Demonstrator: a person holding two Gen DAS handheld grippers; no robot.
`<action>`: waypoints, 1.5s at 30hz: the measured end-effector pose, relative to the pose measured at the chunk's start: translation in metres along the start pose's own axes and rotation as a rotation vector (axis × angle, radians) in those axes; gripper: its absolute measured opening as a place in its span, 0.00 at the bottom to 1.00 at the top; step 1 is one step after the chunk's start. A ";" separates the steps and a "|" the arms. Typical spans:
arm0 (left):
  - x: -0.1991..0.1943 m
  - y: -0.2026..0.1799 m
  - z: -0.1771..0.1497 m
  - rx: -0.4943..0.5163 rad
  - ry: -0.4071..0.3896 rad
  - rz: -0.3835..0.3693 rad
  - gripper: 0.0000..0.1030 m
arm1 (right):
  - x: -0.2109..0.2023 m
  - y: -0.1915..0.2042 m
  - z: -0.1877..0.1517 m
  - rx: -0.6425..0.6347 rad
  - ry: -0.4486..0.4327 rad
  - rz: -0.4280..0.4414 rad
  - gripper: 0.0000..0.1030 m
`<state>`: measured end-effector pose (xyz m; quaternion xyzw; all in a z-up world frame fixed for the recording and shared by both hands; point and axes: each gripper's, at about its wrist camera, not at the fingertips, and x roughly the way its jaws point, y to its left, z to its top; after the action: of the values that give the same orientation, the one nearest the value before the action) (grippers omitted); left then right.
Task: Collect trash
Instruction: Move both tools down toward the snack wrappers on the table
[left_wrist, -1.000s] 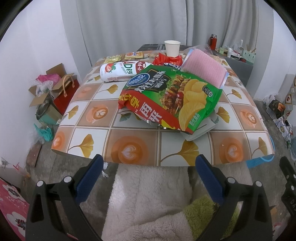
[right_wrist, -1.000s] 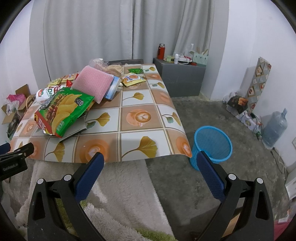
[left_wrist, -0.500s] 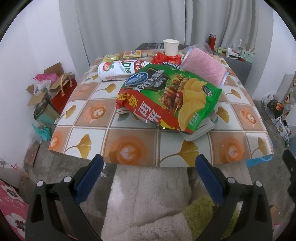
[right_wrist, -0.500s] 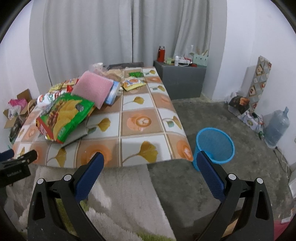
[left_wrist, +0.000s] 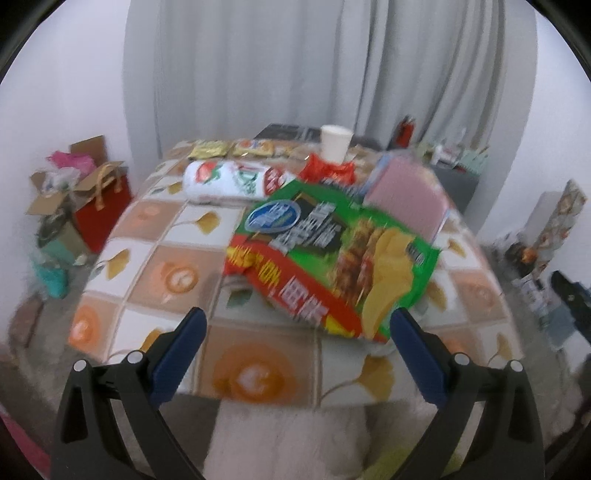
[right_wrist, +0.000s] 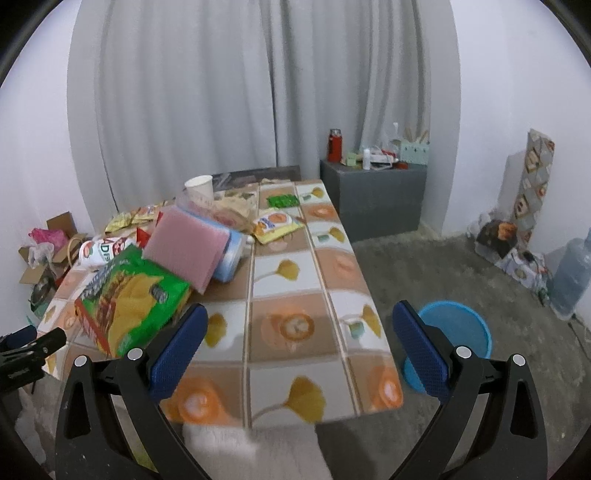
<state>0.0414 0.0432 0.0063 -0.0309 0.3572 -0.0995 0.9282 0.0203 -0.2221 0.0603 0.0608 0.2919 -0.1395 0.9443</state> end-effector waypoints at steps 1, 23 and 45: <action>0.002 0.001 0.003 0.000 -0.017 -0.028 0.95 | 0.004 0.000 0.004 0.000 -0.003 0.021 0.92; 0.120 -0.064 0.141 0.230 0.122 -0.460 0.70 | 0.161 -0.025 0.055 0.434 0.317 0.547 0.44; 0.188 -0.043 0.240 0.028 0.349 -0.532 0.58 | 0.274 -0.049 0.152 0.297 0.467 0.439 0.60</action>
<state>0.3312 -0.0406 0.0664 -0.0928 0.4892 -0.3476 0.7945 0.3039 -0.3610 0.0279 0.2889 0.4566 0.0439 0.8403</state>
